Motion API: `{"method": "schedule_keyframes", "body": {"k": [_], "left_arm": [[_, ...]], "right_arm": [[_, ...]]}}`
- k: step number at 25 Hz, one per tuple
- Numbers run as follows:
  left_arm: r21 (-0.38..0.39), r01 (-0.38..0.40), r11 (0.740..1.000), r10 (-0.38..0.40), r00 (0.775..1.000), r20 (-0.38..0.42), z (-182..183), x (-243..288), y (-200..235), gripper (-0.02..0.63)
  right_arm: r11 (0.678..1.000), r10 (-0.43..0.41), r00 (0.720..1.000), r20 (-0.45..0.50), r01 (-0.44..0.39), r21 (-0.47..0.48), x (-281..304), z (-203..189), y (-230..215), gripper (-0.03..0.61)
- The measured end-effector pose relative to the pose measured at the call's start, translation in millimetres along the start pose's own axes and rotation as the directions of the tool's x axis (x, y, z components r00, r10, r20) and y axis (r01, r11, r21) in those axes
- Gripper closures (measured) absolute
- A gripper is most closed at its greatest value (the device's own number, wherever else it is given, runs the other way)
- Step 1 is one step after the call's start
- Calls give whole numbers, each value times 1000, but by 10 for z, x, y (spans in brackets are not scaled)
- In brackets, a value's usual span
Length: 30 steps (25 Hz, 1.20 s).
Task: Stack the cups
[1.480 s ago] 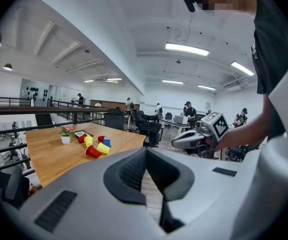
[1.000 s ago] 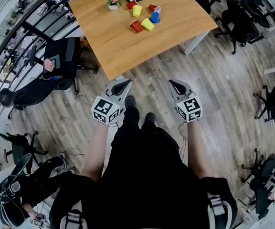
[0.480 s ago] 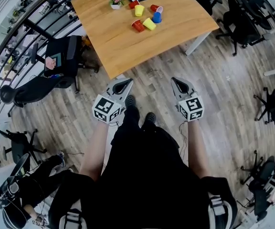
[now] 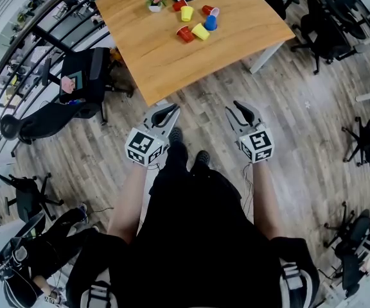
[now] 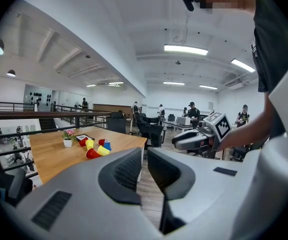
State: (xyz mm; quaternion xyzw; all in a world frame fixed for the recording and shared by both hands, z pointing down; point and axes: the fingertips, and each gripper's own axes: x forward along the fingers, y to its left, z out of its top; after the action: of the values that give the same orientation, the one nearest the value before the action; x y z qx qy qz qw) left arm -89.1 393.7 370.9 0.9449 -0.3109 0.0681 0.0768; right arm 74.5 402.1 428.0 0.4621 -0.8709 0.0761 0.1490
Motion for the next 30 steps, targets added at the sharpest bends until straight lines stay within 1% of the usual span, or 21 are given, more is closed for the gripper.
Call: {"method": "schedule_keyframes", "body": {"k": [2,4,9,11,15,23,30], "left_arm": [[-2,-1,1000,1,1000,-1,-13,0,-11,573],[-2,-2,1000,2,1000,-4,-25,12,-20,503],[-4,-5,1000,5,1000,-8,-39,55,-23,429],[-4,-17,1000,17,1000,-8,-47,63,-2,379],[-1,-24,1000,24,1000,-3,-39,81,7,374],[-5,-37,999,37,999,-3,-22,114,11,374],[-14,-56,998,56,998,1,-26,79,54,374]], "right_arm": [[1000,3,1000,2,-3,-4,-8,0,7,404],[1000,5,1000,9,-5,0,-19,1,9,374],[1000,4,1000,24,-4,3,-32,-1,2,305],[1000,8,1000,27,-8,1,-30,-19,9,284],[1000,3,1000,27,-3,5,-41,-16,-17,267],[1000,-3,999,41,2,31,-59,12,-107,267],[1000,5,999,46,-6,27,-11,52,-111,268]]}}
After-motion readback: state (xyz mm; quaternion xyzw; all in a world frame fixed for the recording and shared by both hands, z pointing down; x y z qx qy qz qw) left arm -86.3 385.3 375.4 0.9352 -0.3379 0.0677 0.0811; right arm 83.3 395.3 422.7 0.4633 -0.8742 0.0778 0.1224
